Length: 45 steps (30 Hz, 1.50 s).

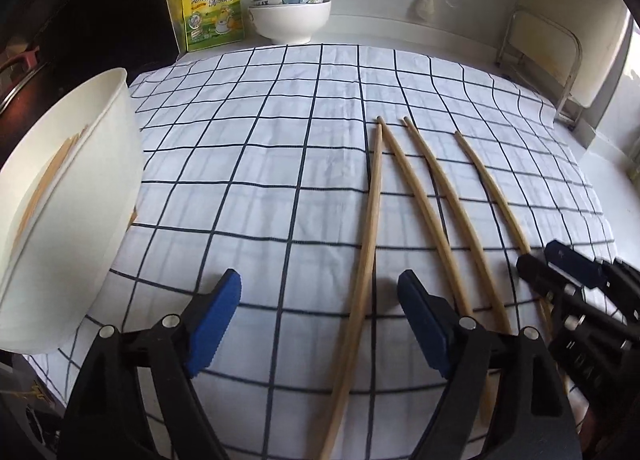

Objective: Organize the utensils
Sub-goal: 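Grasp one chopstick with the right gripper while the left gripper grasps another, then carry both chopsticks into the cream basin and open both grippers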

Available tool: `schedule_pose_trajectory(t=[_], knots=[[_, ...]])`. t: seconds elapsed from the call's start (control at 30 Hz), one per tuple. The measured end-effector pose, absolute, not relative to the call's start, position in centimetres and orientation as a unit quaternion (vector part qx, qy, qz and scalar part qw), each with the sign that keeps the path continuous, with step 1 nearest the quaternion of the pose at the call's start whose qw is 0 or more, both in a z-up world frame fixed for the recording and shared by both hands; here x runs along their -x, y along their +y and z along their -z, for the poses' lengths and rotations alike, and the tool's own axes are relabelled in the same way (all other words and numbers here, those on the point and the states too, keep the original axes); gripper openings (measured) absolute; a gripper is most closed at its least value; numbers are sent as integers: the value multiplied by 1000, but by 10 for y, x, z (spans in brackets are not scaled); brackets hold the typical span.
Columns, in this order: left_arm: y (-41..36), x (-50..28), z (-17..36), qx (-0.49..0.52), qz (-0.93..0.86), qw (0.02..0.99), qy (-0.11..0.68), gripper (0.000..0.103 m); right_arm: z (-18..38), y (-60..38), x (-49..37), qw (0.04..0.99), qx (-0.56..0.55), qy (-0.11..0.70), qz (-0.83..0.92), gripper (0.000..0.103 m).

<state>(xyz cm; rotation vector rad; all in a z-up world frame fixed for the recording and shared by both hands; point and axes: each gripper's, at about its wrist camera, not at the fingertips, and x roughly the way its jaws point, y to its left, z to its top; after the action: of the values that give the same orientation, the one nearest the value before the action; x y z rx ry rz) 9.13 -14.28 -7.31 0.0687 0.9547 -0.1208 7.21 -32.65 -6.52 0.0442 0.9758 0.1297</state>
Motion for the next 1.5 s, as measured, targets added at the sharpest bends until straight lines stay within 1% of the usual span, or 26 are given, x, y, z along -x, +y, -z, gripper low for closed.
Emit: schedule_pose_trajectory(t=[0.03, 0.07, 0.1, 0.13, 0.17, 0.2, 0.23, 0.27, 0.37, 0.53, 0.77, 0.9, 1.07, 1.17, 1.5], knots=[[-144, -91, 73, -33, 59, 887, 456, 74, 65, -323, -72, 883, -11, 467, -58, 32], [-145, -90, 72, -36, 62, 889, 451, 67, 65, -322, -72, 884, -8, 465, -57, 28], [-147, -89, 72, -38, 66, 890, 449, 63, 65, -320, -71, 884, -8, 463, -62, 17], [-148, -88, 71, -39, 72, 890, 449, 52, 65, -318, -71, 884, -5, 462, -63, 7], [-150, -87, 69, -42, 79, 889, 449, 37, 65, -317, -72, 884, -1, 462, -64, 7], [-152, -86, 68, -43, 86, 888, 450, 29, 65, -316, -72, 885, -1, 462, -65, 7], [-154, -86, 68, -45, 95, 885, 453, 14, 65, -318, -72, 884, -6, 462, -68, 6], [-156, -85, 67, -47, 105, 881, 459, 8, 65, -320, -71, 884, -13, 462, -70, 6], [-148, -85, 65, -24, 119, 872, 474, 8, 65, -327, -71, 881, -48, 463, -81, 6], [-133, -80, 55, -4, 132, 870, 475, 8, 57, -335, -69, 883, -86, 454, -87, 6], [-107, -69, 19, 19, 144, 883, 446, 8, 34, -324, -61, 891, -107, 431, -97, 6], [-84, -65, -10, 21, 139, 898, 417, 8, 20, -310, -63, 890, -136, 419, -117, 6], [-45, -66, -35, 25, 115, 916, 384, 8, -7, -268, -76, 893, -138, 401, -151, 6], [-15, -68, -41, 30, 88, 924, 371, 8, -23, -238, -84, 895, -132, 389, -172, 6], [87, -82, -32, 69, 18, 923, 378, 8, -53, -115, -120, 878, -100, 390, -257, 6]])
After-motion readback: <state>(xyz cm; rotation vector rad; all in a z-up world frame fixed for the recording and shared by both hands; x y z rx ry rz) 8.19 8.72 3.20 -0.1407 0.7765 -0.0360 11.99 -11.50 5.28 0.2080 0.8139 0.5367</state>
